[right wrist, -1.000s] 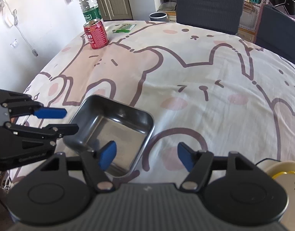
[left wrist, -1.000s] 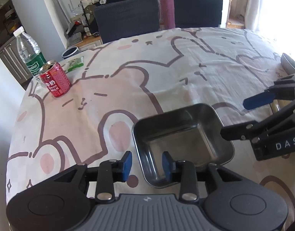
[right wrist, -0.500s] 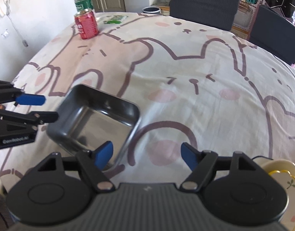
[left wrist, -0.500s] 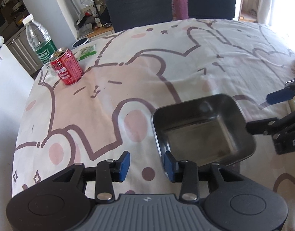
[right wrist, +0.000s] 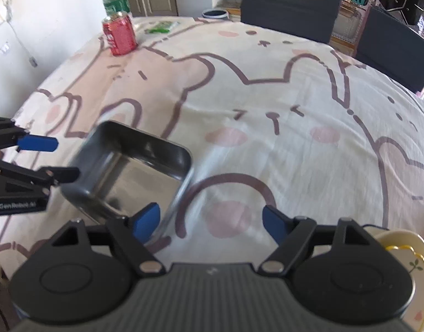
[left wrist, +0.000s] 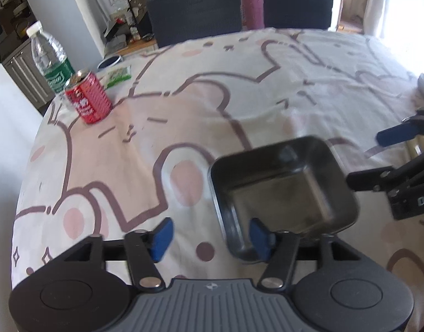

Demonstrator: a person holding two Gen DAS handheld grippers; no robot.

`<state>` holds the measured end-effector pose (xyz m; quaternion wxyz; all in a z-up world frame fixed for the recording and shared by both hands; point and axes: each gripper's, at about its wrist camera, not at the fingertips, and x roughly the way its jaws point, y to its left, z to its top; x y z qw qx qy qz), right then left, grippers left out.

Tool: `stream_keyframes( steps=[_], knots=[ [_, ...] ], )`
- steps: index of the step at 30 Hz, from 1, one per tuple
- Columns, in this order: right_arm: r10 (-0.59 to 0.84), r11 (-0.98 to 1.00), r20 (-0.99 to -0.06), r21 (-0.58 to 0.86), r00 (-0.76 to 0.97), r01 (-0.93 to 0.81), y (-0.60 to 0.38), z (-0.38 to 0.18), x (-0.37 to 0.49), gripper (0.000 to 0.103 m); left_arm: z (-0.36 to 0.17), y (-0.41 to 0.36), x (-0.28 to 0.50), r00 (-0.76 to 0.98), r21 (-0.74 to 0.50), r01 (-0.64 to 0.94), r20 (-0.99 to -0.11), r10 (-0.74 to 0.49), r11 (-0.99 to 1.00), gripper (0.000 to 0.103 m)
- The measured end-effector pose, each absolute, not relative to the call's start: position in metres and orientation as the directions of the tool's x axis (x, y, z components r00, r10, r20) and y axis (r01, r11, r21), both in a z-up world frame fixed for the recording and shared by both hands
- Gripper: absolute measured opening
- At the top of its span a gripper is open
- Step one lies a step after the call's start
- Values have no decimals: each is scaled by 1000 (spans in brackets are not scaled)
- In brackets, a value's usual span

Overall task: Organize plates and bowls
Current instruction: 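Lower the steel tray onto the tablecloth and open both grippers, then move both grippers to the small round steel bowl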

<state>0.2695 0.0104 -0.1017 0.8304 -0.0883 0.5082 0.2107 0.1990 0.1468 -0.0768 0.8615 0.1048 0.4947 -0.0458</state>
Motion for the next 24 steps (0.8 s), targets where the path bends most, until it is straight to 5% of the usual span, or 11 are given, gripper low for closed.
stream_keyframes(
  steps=[4, 9, 16, 24],
  knots=[
    [314, 884, -852, 101, 418, -457, 8, -89, 265, 85, -64, 139, 196, 538, 107, 193, -843, -14, 975, 81],
    [355, 882, -794, 108, 494, -460, -10, -65, 260, 100, -42, 127, 194, 601, 63, 189, -797, -65, 980, 100],
    [323, 929, -707, 112, 629, -351, -73, -35, 261, 103, -21, 88, 202, 667, 32, 220, -734, -126, 975, 103],
    [128, 991, -668, 116, 733, -67, -191, -24, 263, 103, -6, 8, 220, 699, -21, 334, -665, -263, 942, 103]
  ],
)
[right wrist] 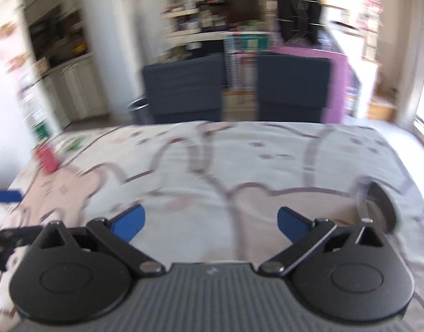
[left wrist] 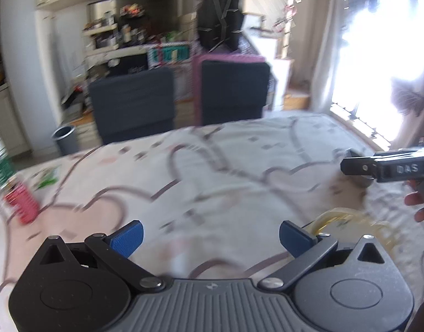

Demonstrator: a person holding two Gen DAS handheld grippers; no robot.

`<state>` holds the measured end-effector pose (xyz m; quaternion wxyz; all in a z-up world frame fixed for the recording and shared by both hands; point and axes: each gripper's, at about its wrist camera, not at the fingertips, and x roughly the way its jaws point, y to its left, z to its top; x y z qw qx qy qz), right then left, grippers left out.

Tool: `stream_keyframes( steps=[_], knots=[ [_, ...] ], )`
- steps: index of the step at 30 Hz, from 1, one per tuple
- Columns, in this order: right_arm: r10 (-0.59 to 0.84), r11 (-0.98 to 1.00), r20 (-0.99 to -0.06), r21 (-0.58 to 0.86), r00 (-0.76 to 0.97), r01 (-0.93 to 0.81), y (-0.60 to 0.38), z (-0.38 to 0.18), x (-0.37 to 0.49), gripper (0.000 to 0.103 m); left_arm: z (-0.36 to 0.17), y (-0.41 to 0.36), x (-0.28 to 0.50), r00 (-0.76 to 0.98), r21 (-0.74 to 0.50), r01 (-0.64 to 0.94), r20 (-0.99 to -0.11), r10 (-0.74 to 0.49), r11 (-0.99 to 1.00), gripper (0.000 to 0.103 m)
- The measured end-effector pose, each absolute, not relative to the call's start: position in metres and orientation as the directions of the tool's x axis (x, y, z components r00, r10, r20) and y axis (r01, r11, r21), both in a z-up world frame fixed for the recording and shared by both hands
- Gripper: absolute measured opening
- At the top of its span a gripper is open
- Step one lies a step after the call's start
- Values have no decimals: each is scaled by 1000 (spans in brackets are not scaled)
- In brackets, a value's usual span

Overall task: Organize plates and bowls
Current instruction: 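Move both grippers to the small round steel bowl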

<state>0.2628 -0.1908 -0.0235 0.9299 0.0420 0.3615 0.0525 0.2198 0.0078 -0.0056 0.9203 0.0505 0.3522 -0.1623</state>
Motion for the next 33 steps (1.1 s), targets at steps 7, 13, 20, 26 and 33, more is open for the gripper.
stream_keyframes(
  steps=[7, 13, 20, 26, 33],
  knots=[
    [-53, 957, -671, 177, 739, 229, -298, -32, 259, 103, -7, -67, 231, 686, -64, 434, -623, -376, 899, 103],
    [-162, 878, -719, 207, 675, 431, -374, -62, 265, 103, -18, -121, 242, 656, -100, 489, -612, -442, 866, 103],
    [-141, 730, -766, 347, 627, 588, -423, -105, 284, 102, -17, -179, 270, 637, -108, 529, -604, -479, 842, 103],
    [-106, 671, -788, 393, 606, 629, -441, -130, 300, 81, -15, -240, 309, 657, -19, 566, -593, -465, 824, 103],
    [-24, 679, -831, 394, 555, 619, -448, -144, 320, 70, -46, -311, 350, 615, 53, 620, -652, -443, 783, 103]
  ],
)
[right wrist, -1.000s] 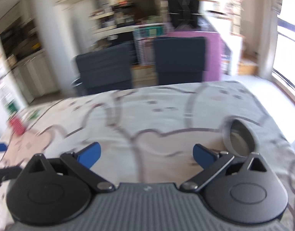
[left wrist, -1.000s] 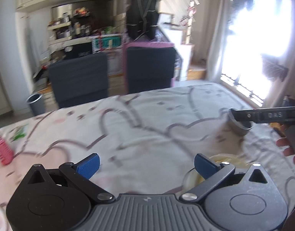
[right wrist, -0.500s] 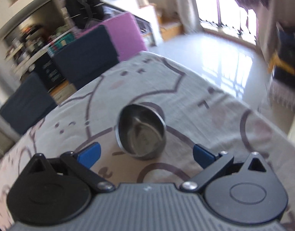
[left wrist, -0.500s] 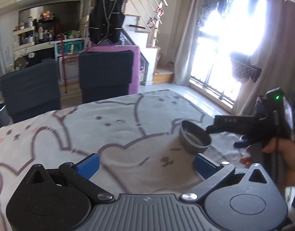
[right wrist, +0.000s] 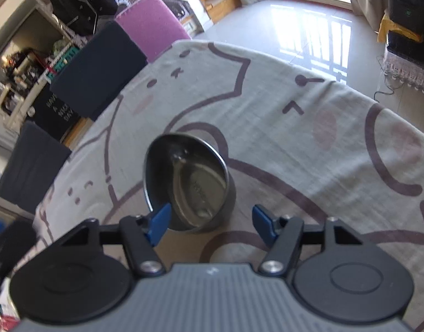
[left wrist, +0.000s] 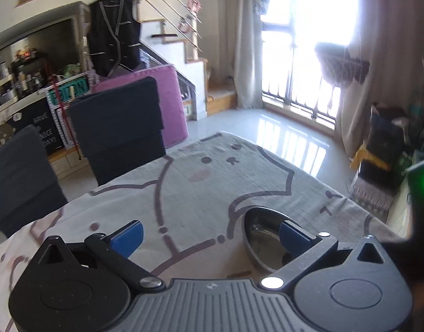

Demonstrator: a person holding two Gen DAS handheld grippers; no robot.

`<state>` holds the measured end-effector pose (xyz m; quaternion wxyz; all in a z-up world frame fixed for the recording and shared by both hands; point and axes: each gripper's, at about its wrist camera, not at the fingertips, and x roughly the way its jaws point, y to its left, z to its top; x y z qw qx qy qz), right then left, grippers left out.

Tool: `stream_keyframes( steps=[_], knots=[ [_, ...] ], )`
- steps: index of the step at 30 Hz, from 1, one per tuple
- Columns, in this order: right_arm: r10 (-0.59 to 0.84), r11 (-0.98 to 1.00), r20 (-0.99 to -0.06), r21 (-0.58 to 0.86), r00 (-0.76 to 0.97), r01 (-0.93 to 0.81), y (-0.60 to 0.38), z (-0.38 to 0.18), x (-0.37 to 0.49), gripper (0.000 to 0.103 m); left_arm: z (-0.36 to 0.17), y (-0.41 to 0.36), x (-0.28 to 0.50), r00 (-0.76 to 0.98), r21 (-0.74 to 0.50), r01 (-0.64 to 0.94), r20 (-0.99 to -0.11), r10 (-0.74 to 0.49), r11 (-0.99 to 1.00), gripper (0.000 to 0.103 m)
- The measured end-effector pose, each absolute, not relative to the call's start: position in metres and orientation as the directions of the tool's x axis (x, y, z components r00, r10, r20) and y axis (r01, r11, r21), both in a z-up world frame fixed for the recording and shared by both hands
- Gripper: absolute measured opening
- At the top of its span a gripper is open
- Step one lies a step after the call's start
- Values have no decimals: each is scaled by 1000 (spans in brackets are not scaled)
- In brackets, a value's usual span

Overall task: Organize plates and bowls
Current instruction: 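Move both grippers to the small round steel bowl, then close both grippers on opposite sides of the steel bowl rim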

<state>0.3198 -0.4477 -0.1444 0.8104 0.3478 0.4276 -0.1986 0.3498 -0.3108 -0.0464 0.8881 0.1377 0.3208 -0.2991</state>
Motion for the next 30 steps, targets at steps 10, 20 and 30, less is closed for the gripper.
stream_keyframes(
  steps=[10, 20, 30],
  knots=[
    [13, 711, -839, 390, 544, 585, -463, -150, 313, 58, -87, -346, 385, 576, 58, 610, -718, -392, 791, 103],
    [-38, 863, -821, 260, 569, 433, -455, -142, 315, 25, -100, -358, 387, 606, 162, 610, -726, -325, 776, 103],
    [-66, 843, -815, 263, 575, 469, -470, -142, 309, 17, -101, -349, 385, 623, 231, 616, -728, -287, 753, 103]
  ],
)
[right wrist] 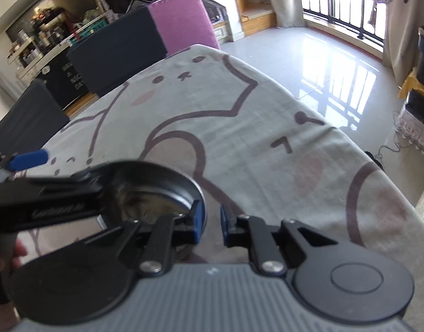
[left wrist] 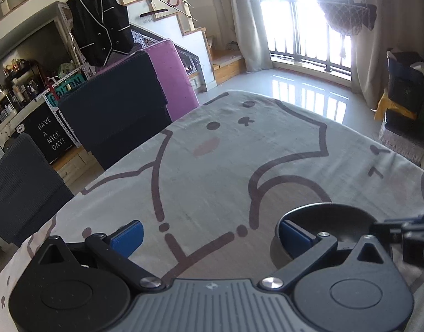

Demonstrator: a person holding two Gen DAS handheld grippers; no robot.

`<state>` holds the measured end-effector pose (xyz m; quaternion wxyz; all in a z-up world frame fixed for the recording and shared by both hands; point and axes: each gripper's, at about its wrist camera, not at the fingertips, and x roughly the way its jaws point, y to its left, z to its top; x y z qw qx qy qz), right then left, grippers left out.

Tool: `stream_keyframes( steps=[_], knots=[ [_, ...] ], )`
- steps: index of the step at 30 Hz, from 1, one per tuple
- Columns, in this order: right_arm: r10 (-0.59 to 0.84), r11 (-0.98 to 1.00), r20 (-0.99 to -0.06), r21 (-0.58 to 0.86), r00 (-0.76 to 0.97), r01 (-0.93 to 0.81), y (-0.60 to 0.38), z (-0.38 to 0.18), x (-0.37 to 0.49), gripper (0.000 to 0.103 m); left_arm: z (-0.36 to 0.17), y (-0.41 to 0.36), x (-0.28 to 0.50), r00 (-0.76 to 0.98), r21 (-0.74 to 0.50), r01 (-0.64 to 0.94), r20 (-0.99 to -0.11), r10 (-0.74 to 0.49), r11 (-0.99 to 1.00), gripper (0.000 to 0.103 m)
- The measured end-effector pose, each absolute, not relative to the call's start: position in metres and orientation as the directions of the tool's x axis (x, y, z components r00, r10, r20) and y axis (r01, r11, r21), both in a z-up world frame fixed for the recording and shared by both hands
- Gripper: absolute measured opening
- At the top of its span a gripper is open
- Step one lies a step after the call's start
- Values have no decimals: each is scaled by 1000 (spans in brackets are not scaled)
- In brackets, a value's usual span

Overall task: Organize plates and bowls
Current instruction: 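Close both grippers on opposite sides of the steel bowl rim, then lift and carry the steel bowl with both grippers toward the steel tray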

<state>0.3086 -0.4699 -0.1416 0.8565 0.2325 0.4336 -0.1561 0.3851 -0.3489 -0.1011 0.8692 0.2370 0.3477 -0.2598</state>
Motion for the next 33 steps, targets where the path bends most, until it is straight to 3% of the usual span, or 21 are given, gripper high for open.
stream_keyframes(
  steps=[5, 7, 16, 18, 21, 24, 33],
  knots=[
    [-52, 838, -803, 288, 593, 464, -473, -140, 307, 17, -107, -335, 379, 592, 218, 640, -751, -292, 737, 102],
    [-44, 842, -800, 292, 598, 453, -473, -139, 307, 17, -112, -330, 377, 568, 205, 653, -769, -293, 729, 95],
    [-15, 893, -846, 228, 533, 388, -449, -130, 306, 27, -121, -324, 376, 446, 40, 667, -821, -356, 744, 44],
    [-3, 899, -851, 227, 525, 375, -447, -131, 306, 25, -121, -323, 377, 408, -22, 657, -830, -380, 753, 27],
    [20, 891, -847, 256, 532, 374, -448, -131, 305, 16, -122, -324, 377, 368, -76, 648, -840, -399, 758, 13],
    [21, 889, -843, 262, 538, 375, -448, -130, 305, 15, -121, -324, 375, 359, -90, 647, -840, -406, 757, 7],
    [28, 884, -833, 279, 553, 375, -447, -119, 300, 10, -98, -310, 366, 396, -104, 625, -812, -429, 774, 6]
  ],
)
